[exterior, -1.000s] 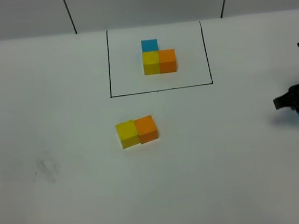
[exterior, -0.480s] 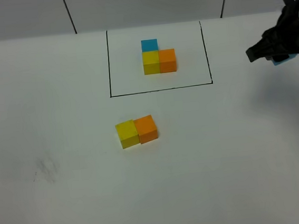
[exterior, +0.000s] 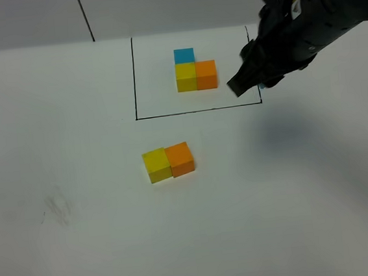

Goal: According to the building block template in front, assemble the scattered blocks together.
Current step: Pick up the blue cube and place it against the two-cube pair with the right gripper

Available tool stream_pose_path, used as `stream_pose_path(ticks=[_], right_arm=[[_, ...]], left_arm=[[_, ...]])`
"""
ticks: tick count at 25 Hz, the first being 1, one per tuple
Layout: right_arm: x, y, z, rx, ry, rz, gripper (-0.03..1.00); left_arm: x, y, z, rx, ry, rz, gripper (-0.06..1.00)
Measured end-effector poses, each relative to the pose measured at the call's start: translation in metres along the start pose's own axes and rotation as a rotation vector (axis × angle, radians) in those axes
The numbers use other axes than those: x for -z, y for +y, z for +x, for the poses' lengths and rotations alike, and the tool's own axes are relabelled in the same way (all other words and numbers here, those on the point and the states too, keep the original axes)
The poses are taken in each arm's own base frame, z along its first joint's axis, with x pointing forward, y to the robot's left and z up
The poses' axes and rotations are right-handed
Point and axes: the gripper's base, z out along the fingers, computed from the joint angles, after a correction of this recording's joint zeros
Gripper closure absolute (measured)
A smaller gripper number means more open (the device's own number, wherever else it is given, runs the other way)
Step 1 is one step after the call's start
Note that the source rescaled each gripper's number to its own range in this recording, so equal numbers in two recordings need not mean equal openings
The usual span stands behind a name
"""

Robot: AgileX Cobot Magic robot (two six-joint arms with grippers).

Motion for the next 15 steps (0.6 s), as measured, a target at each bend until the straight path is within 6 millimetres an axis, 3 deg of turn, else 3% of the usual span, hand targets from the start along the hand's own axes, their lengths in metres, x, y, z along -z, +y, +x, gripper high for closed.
stream_pose_path(ticks=[5, 8, 15], right_arm=[[0.000, 0.048, -0.006, 0.161, -0.040, -0.139, 0.51], [-0.013, 0.071, -0.005, 0.223, -0.011, -0.186, 0.51], [-0.059, 0.087, -0.006, 0.239, 0.018, -0.201, 0.51]], left_arm=[[0.000, 0.000, 0.000, 0.000, 0.000, 0.000, 0.94], [0.000, 0.000, 0.000, 0.000, 0.000, 0.000, 0.94], [0.000, 0.000, 0.000, 0.000, 0.000, 0.000, 0.94]])
